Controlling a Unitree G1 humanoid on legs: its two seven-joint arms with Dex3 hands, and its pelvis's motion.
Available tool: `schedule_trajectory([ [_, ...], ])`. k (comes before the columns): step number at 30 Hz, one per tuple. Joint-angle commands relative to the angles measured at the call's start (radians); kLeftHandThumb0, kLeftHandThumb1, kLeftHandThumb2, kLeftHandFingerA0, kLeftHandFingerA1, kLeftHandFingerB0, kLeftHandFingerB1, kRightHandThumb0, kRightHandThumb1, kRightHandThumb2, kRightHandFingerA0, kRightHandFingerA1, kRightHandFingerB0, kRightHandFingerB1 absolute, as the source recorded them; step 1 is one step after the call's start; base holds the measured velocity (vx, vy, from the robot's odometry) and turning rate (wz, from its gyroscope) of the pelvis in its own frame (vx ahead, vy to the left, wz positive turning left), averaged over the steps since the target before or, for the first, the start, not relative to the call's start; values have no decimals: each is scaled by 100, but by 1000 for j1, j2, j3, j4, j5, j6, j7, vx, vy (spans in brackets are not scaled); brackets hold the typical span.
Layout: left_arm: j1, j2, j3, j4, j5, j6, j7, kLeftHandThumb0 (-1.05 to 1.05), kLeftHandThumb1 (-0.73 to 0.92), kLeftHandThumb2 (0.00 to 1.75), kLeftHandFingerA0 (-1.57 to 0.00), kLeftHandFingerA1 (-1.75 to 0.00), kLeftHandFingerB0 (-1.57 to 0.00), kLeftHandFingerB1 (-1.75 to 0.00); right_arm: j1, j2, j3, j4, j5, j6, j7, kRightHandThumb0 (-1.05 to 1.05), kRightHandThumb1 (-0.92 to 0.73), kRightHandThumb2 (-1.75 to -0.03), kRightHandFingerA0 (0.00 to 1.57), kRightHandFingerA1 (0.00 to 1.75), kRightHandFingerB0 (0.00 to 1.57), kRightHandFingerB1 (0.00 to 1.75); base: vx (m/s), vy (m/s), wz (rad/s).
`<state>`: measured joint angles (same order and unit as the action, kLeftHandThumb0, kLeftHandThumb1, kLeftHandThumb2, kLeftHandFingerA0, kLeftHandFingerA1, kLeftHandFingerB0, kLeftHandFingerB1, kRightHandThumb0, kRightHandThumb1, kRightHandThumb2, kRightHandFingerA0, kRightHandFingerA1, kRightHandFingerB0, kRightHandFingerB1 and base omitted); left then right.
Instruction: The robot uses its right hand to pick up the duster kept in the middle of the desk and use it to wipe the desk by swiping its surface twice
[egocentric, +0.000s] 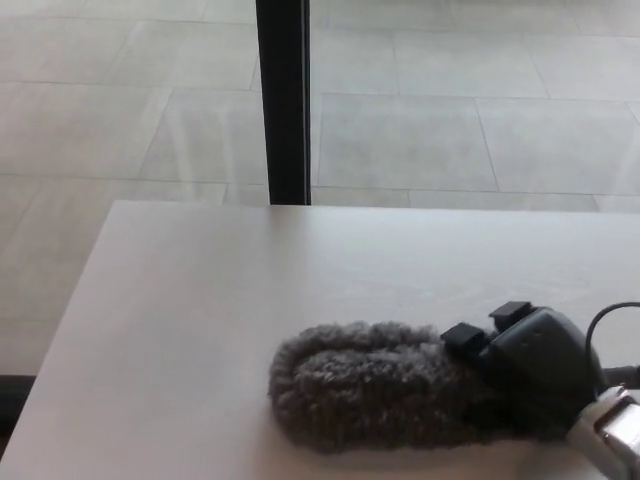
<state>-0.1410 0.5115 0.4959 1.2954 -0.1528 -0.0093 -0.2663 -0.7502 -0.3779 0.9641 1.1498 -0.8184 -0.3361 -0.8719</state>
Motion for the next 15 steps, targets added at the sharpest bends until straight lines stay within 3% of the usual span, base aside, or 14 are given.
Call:
schedule_trajectory([
  [1,1,24,-1,0,-17,-8,-1,-55,58,97,-47,-70,-31,-57,-16,-41,-96,62,18,99,124,-20,-58,-65,86,172,78,136,0,0,0],
  [2,4,24,0,-1,-19,-14,-10,-53,75,62,-49,-69,-38,-49,-15,-43,-118,69,21,111,142,-28,-61,-58,88,173,83,118,0,0,0],
  [3,10,23,-6,-3,-14,-29,-9,-55,57,96,-48,-70,-34,-58,-11,-43,-131,76,18,138,150,-28,-56,-58,91,173,86,111,0,0,0],
  [4,13,23,-10,-4,-11,-35,-8,-55,57,96,-48,-70,-34,-58,-10,-42,-139,78,13,147,153,-28,-56,-58,91,173,86,111,0,0,0],
  [5,13,23,-5,-4,-18,-28,-17,-55,74,62,-48,-70,-39,-49,-6,-38,-159,91,28,183,187,-28,-58,-57,89,175,82,120,0,0,0],
  [6,13,24,-2,-9,-26,-19,-20,-55,74,62,-49,-71,-38,-49,-2,-34,-184,104,37,220,213,-28,-60,-58,90,175,83,121,0,0,0],
  [7,14,27,-22,-9,-6,-18,-14,-59,59,99,-49,-71,-35,-58,-4,-30,-196,115,39,259,254,-28,-65,-62,89,175,75,136,0,0,0],
  [8,9,25,-16,-5,-11,-10,0,-55,58,97,-50,-70,-34,-57,-1,-20,-232,123,73,307,299,-41,-48,-90,116,135,80,109,0,0,0],
  [9,6,24,-13,-3,-15,-6,5,-55,58,97,-50,-70,-34,-57,1,-16,-252,125,84,328,319,-41,-48,-90,116,135,80,109,0,0,0],
  [10,5,24,-11,-2,-19,-4,0,-53,75,63,-48,-68,-35,-47,3,-16,-257,126,82,339,320,-39,-63,-59,83,173,76,118,0,0,0],
  [11,4,22,0,0,-32,-3,-11,-56,57,95,-47,-70,-32,-57,8,-17,-292,136,107,382,355,-35,-66,-60,84,173,77,106,0,0,0],
  [12,4,20,3,0,-34,-4,-10,-53,73,62,-49,-69,-38,-48,12,-19,-310,141,120,397,370,-35,-67,-61,85,172,79,103,0,0,0],
  [15,4,21,3,-1,-35,-7,-11,-53,73,62,-49,-68,-37,-48,26,-29,-346,144,130,405,378,-38,-65,-63,81,165,78,103,0,0,0],
])
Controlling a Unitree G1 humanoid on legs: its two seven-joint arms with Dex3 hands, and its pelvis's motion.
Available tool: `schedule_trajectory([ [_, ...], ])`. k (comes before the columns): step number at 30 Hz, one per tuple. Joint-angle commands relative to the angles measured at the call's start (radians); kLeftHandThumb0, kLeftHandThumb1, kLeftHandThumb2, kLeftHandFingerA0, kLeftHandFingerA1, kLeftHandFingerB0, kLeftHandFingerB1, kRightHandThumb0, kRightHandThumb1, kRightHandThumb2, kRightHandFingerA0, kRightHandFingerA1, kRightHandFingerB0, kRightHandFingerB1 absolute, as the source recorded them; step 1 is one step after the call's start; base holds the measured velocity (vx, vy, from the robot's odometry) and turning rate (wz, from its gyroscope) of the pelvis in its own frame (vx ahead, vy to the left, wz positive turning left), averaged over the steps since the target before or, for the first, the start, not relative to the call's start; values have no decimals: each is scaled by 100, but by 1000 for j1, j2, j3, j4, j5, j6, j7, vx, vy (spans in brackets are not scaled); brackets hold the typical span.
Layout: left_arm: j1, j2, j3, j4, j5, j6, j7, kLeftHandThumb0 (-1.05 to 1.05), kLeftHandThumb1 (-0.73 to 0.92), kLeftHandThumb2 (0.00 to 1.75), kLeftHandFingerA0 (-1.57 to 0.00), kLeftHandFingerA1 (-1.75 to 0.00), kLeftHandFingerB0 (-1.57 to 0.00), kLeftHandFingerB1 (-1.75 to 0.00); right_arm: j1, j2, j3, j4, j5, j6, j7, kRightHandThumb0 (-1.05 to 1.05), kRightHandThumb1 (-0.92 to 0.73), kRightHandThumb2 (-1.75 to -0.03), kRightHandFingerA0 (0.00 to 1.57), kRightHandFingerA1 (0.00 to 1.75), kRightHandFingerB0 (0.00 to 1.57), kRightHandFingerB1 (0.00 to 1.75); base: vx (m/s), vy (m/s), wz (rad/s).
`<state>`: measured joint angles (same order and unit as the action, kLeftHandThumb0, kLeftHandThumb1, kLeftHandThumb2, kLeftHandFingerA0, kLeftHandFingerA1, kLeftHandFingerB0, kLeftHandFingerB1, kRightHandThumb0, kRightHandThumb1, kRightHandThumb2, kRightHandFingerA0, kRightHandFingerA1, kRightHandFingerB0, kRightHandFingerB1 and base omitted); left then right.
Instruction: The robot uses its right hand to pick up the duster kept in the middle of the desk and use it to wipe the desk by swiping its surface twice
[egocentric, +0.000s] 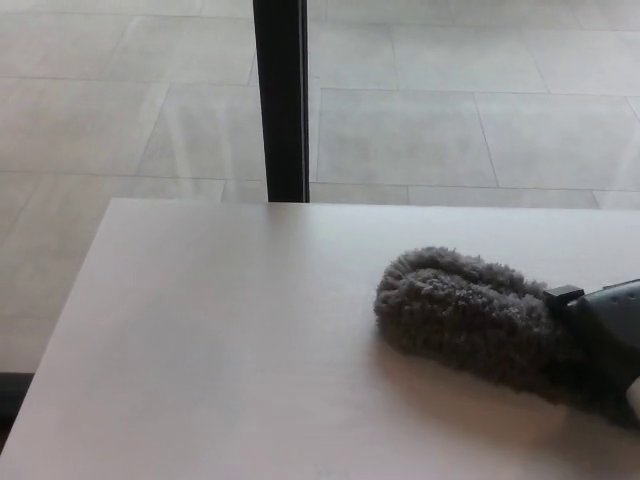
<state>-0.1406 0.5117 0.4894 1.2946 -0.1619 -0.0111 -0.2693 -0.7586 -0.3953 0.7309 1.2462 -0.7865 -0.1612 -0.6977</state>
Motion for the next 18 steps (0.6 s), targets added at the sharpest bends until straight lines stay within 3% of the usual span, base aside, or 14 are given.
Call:
schedule_trajectory([
  [1,5,21,11,-2,-27,-7,-8,-53,74,62,-49,-68,-37,-48,37,-12,-125,55,99,261,207,-41,-67,-64,80,166,76,110,0,0,0],
  [2,3,22,10,-2,-26,-6,0,-55,56,95,-48,-70,-35,-58,47,-32,-140,60,109,281,234,-38,-65,-61,83,170,75,118,0,0,0],
  [4,5,21,5,-2,-21,-13,-3,-54,57,94,-47,-69,-35,-58,71,-62,-152,68,101,286,220,-37,-62,-61,85,169,78,111,0,0,0],
  [5,4,21,5,-1,-21,-14,-2,-52,73,61,-50,-66,-40,-48,77,-69,-156,67,97,288,214,-38,-46,-92,113,131,80,104,0,0,0],
  [6,4,22,3,0,-19,-13,3,-54,72,61,-53,-67,-42,-48,92,-90,-169,71,102,290,224,-35,-64,-62,83,167,72,115,0,0,0],
  [9,3,22,6,-1,-22,-15,3,-52,72,62,-52,-68,-43,-49,128,-135,-204,78,113,302,246,-35,-64,-62,81,167,74,111,0,0,0],
  [10,9,25,5,-4,-22,-17,-6,-56,56,94,-48,-69,-37,-58,140,-149,-214,79,117,306,265,-38,-65,-59,81,166,74,104,0,0,0],
  [13,7,29,7,-3,-25,-12,-4,-56,56,95,-47,-69,-35,-58,180,-195,-244,82,123,309,266,-36,-61,-58,80,153,76,70,0,0,0],
  [16,9,31,-2,0,-15,-18,-3,-57,57,95,-48,-69,-35,-57,194,-211,-267,79,128,321,288,-34,-61,-58,79,154,77,67,0,0,0],
  [17,13,30,7,-5,-25,-21,-7,-56,55,94,-48,-69,-32,-57,204,-223,-283,78,139,321,291,-37,-64,-64,77,156,77,73,0,0,0],
  [18,12,32,8,-8,-27,-15,-5,-55,56,94,-48,-69,-34,-57,210,-233,-288,77,136,337,309,-36,-63,-59,78,158,78,79,0,0,0],
])
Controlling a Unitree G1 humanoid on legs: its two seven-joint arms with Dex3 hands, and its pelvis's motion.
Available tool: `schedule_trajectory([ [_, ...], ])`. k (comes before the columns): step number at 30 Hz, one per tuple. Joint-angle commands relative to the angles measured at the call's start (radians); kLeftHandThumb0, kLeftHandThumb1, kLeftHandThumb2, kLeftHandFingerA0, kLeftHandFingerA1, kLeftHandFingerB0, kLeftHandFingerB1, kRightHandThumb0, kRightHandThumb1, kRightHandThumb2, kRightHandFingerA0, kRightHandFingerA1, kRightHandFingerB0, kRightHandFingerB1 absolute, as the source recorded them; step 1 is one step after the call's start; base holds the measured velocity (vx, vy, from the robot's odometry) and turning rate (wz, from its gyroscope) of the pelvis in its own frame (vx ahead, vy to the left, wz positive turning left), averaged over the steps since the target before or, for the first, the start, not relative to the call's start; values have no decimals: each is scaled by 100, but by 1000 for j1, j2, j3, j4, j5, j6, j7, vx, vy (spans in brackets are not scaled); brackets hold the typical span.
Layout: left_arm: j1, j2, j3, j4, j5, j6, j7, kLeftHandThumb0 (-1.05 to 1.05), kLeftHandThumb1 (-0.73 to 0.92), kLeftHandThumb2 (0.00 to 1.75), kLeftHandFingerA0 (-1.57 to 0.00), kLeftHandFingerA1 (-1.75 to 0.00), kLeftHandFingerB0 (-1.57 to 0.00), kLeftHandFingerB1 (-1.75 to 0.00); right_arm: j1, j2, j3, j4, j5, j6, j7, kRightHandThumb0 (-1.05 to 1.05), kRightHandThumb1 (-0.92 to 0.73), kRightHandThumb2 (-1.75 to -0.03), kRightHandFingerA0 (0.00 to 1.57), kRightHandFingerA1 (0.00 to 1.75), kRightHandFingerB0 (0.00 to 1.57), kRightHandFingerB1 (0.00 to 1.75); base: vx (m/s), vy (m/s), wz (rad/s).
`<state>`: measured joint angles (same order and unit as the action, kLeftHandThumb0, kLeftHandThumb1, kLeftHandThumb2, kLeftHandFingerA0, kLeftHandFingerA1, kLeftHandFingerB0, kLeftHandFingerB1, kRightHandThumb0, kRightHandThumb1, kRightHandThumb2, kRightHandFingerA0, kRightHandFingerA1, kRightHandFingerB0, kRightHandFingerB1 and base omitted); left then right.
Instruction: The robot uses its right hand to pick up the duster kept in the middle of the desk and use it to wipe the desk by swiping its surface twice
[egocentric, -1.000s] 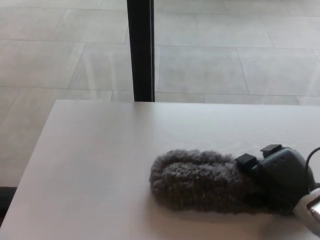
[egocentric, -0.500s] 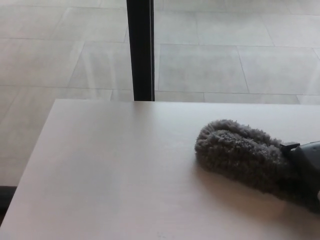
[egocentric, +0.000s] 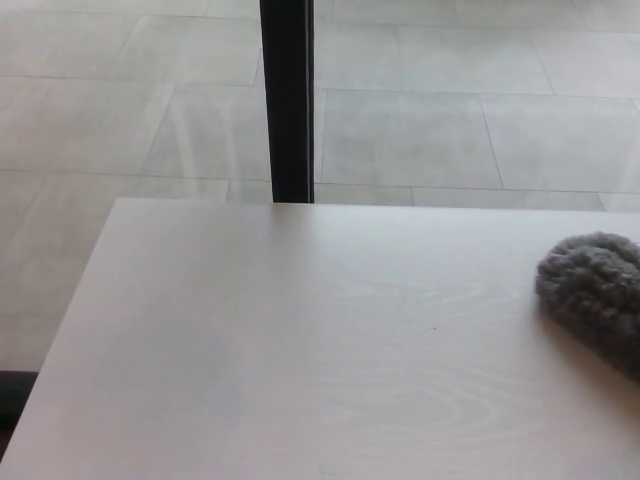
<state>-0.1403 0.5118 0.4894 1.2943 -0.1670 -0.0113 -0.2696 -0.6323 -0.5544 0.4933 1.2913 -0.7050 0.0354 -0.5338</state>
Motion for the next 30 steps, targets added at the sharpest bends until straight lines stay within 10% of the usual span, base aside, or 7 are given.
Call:
schedule_trajectory([
  [1,12,32,10,-8,-24,-13,-7,-55,56,95,-47,-69,-33,-57,87,-77,-52,27,53,141,151,-36,-60,-60,77,160,79,74,0,0,0],
  [17,0,32,-10,-8,-21,-10,-2,-53,73,62,-50,-67,-37,-47,12,68,3,-44,-5,204,172,-37,-66,-60,78,155,74,94,0,0,0],
  [23,-2,31,-4,-11,-29,-1,3,-57,57,95,-47,-68,-33,-57,-60,167,44,-66,-13,198,148,-41,-62,-59,84,157,75,77,0,0,0],
  [24,1,31,-7,-14,-27,-9,-3,-55,73,61,-49,-65,-33,-45,-83,201,60,-82,-24,213,162,-42,-65,-59,84,163,74,86,0,0,0],
  [26,-4,29,-13,-14,-22,-12,-4,-56,57,96,-47,-69,-29,-56,-102,252,82,-126,-34,207,144,-43,-66,-64,83,168,72,115,0,0,0],
  [29,-9,28,-14,-14,-23,-7,-1,-52,75,62,-50,-66,-36,-47,-104,292,102,-173,-41,206,139,-41,-51,-95,115,133,78,104,0,0,0],
  [30,-11,28,-10,-12,-27,-5,-4,-55,58,95,-46,-69,-31,-57,-94,320,127,-217,-61,198,120,-36,-69,-64,86,171,75,112,0,0,0],
])
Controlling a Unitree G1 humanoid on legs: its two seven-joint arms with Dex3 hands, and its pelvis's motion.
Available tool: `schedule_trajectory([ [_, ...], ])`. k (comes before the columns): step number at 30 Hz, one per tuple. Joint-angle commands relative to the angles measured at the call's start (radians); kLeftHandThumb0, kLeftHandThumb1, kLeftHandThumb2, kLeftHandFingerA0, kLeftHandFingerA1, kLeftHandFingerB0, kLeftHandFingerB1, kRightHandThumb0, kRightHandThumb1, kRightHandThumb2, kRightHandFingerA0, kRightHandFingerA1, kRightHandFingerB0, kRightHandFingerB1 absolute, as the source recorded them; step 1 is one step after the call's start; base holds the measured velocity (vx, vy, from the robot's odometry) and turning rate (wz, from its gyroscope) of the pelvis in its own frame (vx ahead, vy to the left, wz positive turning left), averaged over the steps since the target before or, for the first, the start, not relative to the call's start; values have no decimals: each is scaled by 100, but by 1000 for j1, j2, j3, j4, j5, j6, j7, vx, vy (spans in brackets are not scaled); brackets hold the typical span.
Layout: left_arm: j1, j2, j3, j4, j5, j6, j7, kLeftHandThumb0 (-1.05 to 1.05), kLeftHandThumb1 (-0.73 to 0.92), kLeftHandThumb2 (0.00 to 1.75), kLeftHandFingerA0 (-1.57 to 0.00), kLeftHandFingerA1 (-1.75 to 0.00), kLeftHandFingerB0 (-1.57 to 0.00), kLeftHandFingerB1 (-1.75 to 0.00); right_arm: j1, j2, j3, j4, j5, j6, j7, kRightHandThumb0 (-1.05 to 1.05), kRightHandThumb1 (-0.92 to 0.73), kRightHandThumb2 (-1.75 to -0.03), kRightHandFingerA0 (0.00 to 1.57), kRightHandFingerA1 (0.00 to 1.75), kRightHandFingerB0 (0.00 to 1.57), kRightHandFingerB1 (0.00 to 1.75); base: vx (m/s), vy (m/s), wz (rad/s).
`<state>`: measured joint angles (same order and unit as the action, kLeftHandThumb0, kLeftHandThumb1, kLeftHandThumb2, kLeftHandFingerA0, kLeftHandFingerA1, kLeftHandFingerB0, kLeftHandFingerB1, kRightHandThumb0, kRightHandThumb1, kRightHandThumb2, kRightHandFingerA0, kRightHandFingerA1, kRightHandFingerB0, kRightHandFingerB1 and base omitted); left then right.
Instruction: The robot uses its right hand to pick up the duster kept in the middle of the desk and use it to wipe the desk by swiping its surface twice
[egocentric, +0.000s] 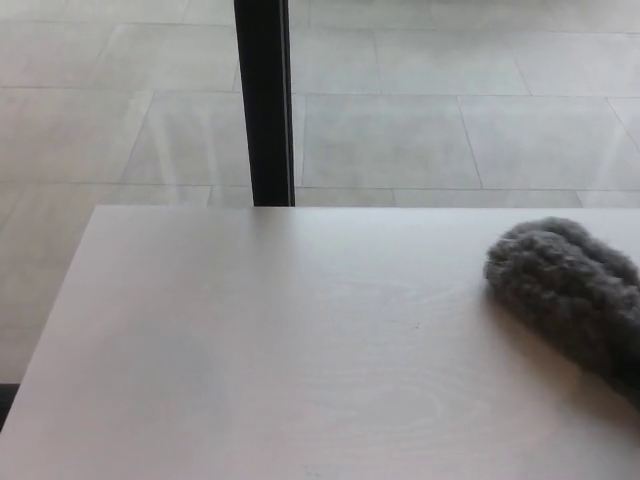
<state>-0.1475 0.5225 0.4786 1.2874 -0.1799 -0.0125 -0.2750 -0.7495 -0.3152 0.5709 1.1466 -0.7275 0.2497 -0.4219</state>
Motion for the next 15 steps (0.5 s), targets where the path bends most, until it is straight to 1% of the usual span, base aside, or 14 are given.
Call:
schedule_trajectory([
  [1,-5,18,-1,-3,-12,-4,-4,-53,75,62,-46,-65,-34,-47,34,95,64,-102,-48,-24,-8,-36,-66,-65,91,167,67,70,0,0,0],
  [3,-6,19,-3,0,-9,-9,-1,-55,73,62,-46,-65,-37,-48,42,119,75,-146,-46,-5,28,-34,-69,-64,86,170,69,68,0,0,0],
  [4,-6,20,-1,-1,-10,-12,-3,-58,55,95,-46,-70,-32,-58,59,148,97,-195,-59,18,43,-33,-66,-66,88,172,76,81,0,0,0],
  [5,-8,22,-1,-2,-11,-11,-4,-58,55,95,-46,-70,-32,-58,68,154,105,-217,-65,29,46,-33,-66,-66,88,172,76,81,0,0,0],
  [6,-10,23,0,-2,-12,-9,-3,-56,72,61,-47,-68,-39,-49,76,156,106,-238,-60,31,60,-31,-66,-66,88,172,73,75,0,0,0],
  [7,-12,23,1,-1,-12,-7,0,-56,72,61,-47,-68,-39,-49,88,160,106,-263,-54,31,78,-31,-66,-66,88,172,73,75,0,0,0],
  [8,-12,25,-1,-2,-10,-14,-6,-56,72,61,-47,-68,-40,-50,102,159,129,-297,-74,34,90,-32,-66,-68,85,175,73,120,0,0,0],
  [9,-16,27,-2,-3,-9,-8,2,-59,54,95,-48,-71,-37,-60,121,160,133,-334,-74,25,88,-32,-64,-75,86,175,79,131,0,0,0],
  [10,-18,28,-2,-5,-9,-10,1,-58,54,95,-48,-71,-36,-60,164,162,142,-420,-70,20,108,-29,-61,-75,86,175,81,148,0,0,0],
  [11,-20,29,-3,-6,-8,-6,4,-59,54,95,-49,-72,-37,-61,187,161,150,-469,-66,13,135,-29,-62,-78,85,175,83,139,0,0,0],
  [12,-20,29,-2,-7,-9,-8,0,-57,71,61,-48,-72,-40,-53,205,152,161,-500,-74,-18,118,-26,-55,-82,87,175,84,144,0,0,0],
  [13,-21,28,1,-4,-12,-5,1,-57,55,95,-47,-72,-36,-60,229,142,179,-549,-81,-37,126,-28,-58,-82,88,175,87,116,0,0,0],
  [14,-24,29,3,-6,-15,-5,-2,-57,55,95,-47,-73,-36,-60,244,135,185,-588,-79,-41,149,-30,-61,-84,86,175,84,96,0,0,0],
  [15,-25,30,0,-9,-12,-5,-3,-57,57,96,-47,-72,-35,-59,265,124,198,-639,-86,-53,158,-30,-57,-89,86,172,87,91,0,0,0],
])
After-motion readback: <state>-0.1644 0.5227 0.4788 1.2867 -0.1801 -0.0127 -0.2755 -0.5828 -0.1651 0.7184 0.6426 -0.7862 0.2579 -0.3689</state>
